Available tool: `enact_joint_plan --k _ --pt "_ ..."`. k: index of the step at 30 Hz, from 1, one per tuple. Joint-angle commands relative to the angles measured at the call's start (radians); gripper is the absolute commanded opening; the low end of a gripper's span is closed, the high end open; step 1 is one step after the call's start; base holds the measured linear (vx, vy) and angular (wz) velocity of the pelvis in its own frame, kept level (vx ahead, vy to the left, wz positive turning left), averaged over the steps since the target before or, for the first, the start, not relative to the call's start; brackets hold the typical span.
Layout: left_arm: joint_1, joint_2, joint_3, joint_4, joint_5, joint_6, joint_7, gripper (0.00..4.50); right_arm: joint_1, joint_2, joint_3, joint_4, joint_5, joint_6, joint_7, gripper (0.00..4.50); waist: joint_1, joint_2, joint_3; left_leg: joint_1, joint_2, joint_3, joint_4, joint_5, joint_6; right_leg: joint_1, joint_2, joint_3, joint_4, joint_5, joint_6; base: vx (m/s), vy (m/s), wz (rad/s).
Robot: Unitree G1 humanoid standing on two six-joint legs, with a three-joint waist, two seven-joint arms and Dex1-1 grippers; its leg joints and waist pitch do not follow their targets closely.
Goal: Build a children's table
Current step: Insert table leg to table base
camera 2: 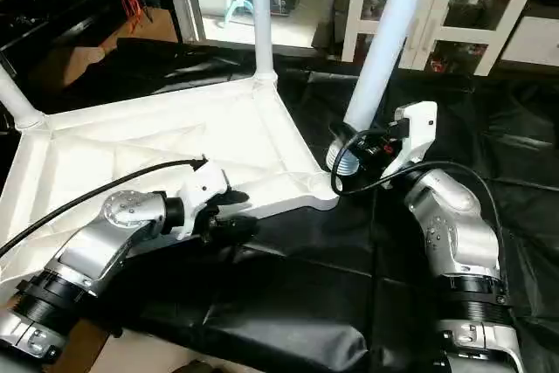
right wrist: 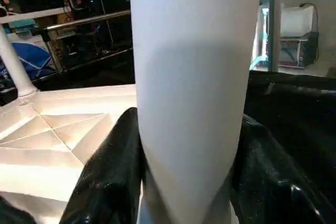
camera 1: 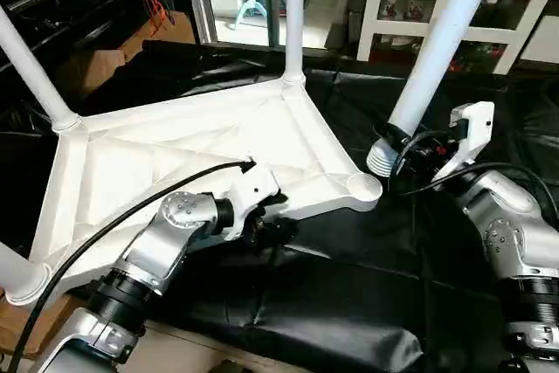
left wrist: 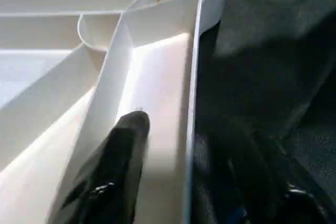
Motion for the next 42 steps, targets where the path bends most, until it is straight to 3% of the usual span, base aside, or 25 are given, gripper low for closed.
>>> enact_joint_plan --k 1,3,4,6,11,12,13,14,23,31,34,35,37,39,42 --pt "-0.005 0.01 -0.005 0.008 0.014 -0.006 -0.004 2.65 -0.007 -0.003 0.01 -0.02 -0.005 -0.01 0.005 1.87 -0.006 -0.015 -0.084 0.029 0.044 -0.02 -0.053 0.174 0.159 0.059 -0.078 0.047 -0.055 0.304 -0.25 0.0 0.0 0.0" --pt "-0.005 0.011 -0.014 0.012 0.02 -0.005 -0.015 2.65 -0.003 -0.001 0.008 -0.026 -0.004 -0.01 0.003 1.87 -0.005 -0.016 -0.084 0.029 0.044 -0.02 -0.053 0.175 0.159 0.059 -0.078 0.047 -0.055 0.309 -0.252 0.0 0.0 0.0" --pt "-0.006 0.01 -0.016 0.017 0.022 -0.006 -0.015 2.65 -0.001 0.0 0.008 -0.027 -0.005 -0.011 0.002 1.87 -0.005 -0.008 -0.084 0.031 0.044 -0.021 -0.052 0.174 0.159 0.057 -0.078 0.046 -0.056 0.309 -0.251 0.0 0.0 0.0" --pt "-0.011 0.004 -0.018 0.026 0.026 -0.008 -0.013 2.65 0.003 0.004 0.008 -0.03 -0.006 -0.013 0.001 1.87 -0.005 -0.011 -0.085 0.03 0.044 -0.021 -0.052 0.175 0.158 0.059 -0.078 0.047 -0.054 0.318 -0.255 0.0 0.0 0.0" --pt "-0.021 -0.012 -0.013 0.049 0.032 -0.017 -0.015 2.13 0.012 0.006 0.006 -0.038 -0.004 -0.015 -0.006 1.87 -0.004 -0.008 -0.084 0.029 0.044 -0.021 -0.053 0.159 0.155 0.06 -0.079 0.046 -0.057 0.309 -0.255 0.0 0.0 0.0" --pt "-0.023 -0.012 -0.012 0.051 0.032 -0.017 -0.02 2.02 0.013 0.007 0.006 -0.039 -0.004 -0.016 -0.007 1.87 -0.003 0.001 -0.085 0.029 0.044 -0.023 -0.052 0.159 0.153 0.06 -0.08 0.046 -0.056 0.308 -0.255 0.0 0.0 0.0" --pt "-0.025 -0.012 -0.012 0.053 0.032 -0.017 -0.024 2.02 0.014 0.007 0.006 -0.04 -0.003 -0.016 -0.007 1.87 -0.006 -0.005 -0.084 0.029 0.044 -0.022 -0.053 0.154 0.154 0.06 -0.079 0.046 -0.058 0.303 -0.253 0.0 0.0 0.0" --pt "-0.027 -0.011 -0.012 0.054 0.031 -0.014 -0.03 1.89 0.016 0.008 0.006 -0.043 -0.004 -0.017 -0.009 1.87 -0.005 0.001 -0.084 0.029 0.043 -0.023 -0.053 0.151 0.153 0.06 -0.08 0.046 -0.058 0.299 -0.252 0.0 0.0 0.0" --pt "-0.008 0.007 -0.024 0.031 0.035 0.0 -0.068 1.36 0.048 0.016 -0.002 -0.079 0.0 -0.019 -0.027 1.87 -0.008 0.007 -0.086 0.028 0.044 -0.024 -0.055 0.13 0.154 0.059 -0.08 0.045 -0.064 0.258 -0.236 0.0 0.0 0.0" --pt "0.014 0.011 -0.009 -0.003 0.027 0.002 -0.081 0.65 0.053 0.046 -0.026 -0.108 0.061 -0.015 -0.013 1.87 -0.009 0.004 -0.088 0.028 0.045 -0.024 -0.054 0.153 0.171 0.058 -0.08 0.044 -0.059 0.284 -0.235 0.0 0.0 0.0" --pt "0.028 0.014 0.005 -0.022 0.007 -0.01 -0.1 0.56 0.045 0.048 -0.006 -0.096 0.043 -0.037 -0.002 1.87 -0.01 0.003 -0.084 0.028 0.045 -0.023 -0.057 0.138 0.171 0.055 -0.08 0.044 -0.064 0.25 -0.233 0.0 0.0 0.0" --pt "0.032 0.018 0.006 -0.031 0.0 -0.012 -0.111 0.28 0.043 0.045 0.02 -0.092 0.021 -0.065 0.026 1.87 -0.011 -0.007 -0.079 0.026 0.044 -0.021 -0.059 0.128 0.17 0.054 -0.08 0.045 -0.065 0.236 -0.231 0.0 0.0 0.0" --pt "0.038 0.024 0.005 -0.042 -0.004 -0.01 -0.119 0.22 0.046 0.053 0.037 -0.097 0.034 -0.075 0.074 1.87 -0.01 -0.003 -0.079 0.027 0.044 -0.021 -0.059 0.121 0.167 0.053 -0.08 0.045 -0.066 0.219 -0.229 0.0 0.0 0.0" --pt "0.043 0.028 0.004 -0.049 -0.003 -0.011 -0.122 0.2 0.052 0.056 0.055 -0.103 0.049 -0.067 0.11 1.87 -0.012 -0.011 -0.078 0.026 0.044 -0.021 -0.06 0.115 0.174 0.055 -0.08 0.045 -0.067 0.214 -0.229 0.0 0.0 0.0" --pt "0.062 0.037 -0.004 -0.062 0.006 -0.045 -0.132 0.04 0.102 0.012 0.121 -0.139 0.115 0.007 0.306 1.87 -0.01 -0.013 -0.076 0.023 0.045 -0.022 -0.058 0.119 0.194 0.058 -0.081 0.046 -0.065 0.233 -0.224 0.0 0.0 0.0"
